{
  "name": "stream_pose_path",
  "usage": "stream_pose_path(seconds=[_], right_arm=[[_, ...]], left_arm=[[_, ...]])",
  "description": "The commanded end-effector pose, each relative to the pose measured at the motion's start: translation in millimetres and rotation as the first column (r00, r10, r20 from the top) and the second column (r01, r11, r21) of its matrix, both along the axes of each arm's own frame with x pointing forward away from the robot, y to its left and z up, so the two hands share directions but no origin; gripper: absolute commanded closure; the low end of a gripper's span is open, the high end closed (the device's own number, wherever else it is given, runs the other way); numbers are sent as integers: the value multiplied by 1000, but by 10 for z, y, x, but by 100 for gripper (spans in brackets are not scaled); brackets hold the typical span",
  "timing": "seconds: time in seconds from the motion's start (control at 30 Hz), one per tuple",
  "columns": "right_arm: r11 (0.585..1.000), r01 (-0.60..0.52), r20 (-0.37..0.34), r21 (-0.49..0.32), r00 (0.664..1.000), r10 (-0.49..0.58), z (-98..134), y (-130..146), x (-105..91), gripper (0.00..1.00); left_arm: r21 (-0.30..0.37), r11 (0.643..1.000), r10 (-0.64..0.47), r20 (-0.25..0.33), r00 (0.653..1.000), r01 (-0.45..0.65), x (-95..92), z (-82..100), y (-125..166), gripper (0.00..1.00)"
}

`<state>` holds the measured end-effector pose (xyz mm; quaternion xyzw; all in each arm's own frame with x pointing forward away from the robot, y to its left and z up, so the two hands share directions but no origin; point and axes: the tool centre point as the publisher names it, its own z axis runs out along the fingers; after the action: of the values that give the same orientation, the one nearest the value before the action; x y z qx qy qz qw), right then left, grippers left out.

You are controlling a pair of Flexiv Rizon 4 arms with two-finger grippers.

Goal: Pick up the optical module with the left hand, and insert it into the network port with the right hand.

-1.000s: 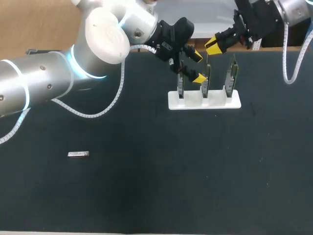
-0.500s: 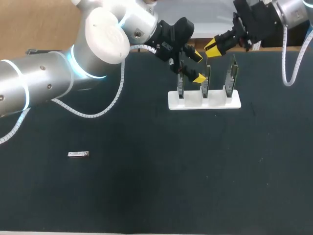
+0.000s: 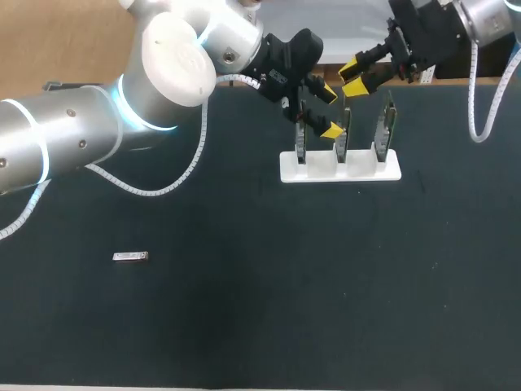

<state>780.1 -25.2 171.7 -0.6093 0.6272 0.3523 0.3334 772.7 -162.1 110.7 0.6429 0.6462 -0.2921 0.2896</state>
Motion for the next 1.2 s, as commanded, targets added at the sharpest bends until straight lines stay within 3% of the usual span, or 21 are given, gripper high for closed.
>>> stream_pose_path(seconds=[0.03, 0.1, 0.13, 0.17, 0.2, 0.27, 0.3, 0.33, 0.63, 1.2], right_arm=[[999, 3, -2, 33, 1000, -3, 22, -46, -14, 0], [999, 5, -8, 49, 1000, -4, 31, -58, -8, 0], [998, 6, -10, 59, 1000, -5, 36, -61, -6, 7], [998, 6, -14, 66, 1000, -5, 41, -64, -4, 22], [997, 7, -14, 72, 1000, -6, 46, -66, -2, 51], [996, 5, -13, 85, 1000, -4, 75, -66, 2, 75], [996, 4, -10, 90, 1000, -4, 93, -66, 4, 83], [996, 3, -5, 94, 1000, -3, 115, -65, 5, 100], [994, -8, 32, 109, 999, 4, 244, -67, 29, 100], [996, -29, 10, 87, 1000, 28, 163, -20, 83, 100]], left_arm=[[4, 1000, 1, -1, 1000, -1, 7, 2, -8, 0], [4, 1000, 1, -1, 1000, -1, 7, 2, -8, 0], [4, 1000, 1, -1, 1000, -1, 7, 2, -8, 0], [4, 1000, 1, -1, 1000, -1, 7, 2, -8, 0], [4, 1000, 1, -1, 1000, -1, 7, 2, -8, 0], [4, 1000, 1, -1, 1000, -1, 7, 2, -8, 0], [4, 1000, 1, -1, 1000, -1, 7, 2, -8, 0], [4, 1000, 1, -1, 1000, -1, 7, 2, -8, 0], [4, 1000, 1, -1, 1000, -1, 7, 2, -8, 0], [4, 1000, 1, -1, 1000, -1, 7, 2, -8, 0]])
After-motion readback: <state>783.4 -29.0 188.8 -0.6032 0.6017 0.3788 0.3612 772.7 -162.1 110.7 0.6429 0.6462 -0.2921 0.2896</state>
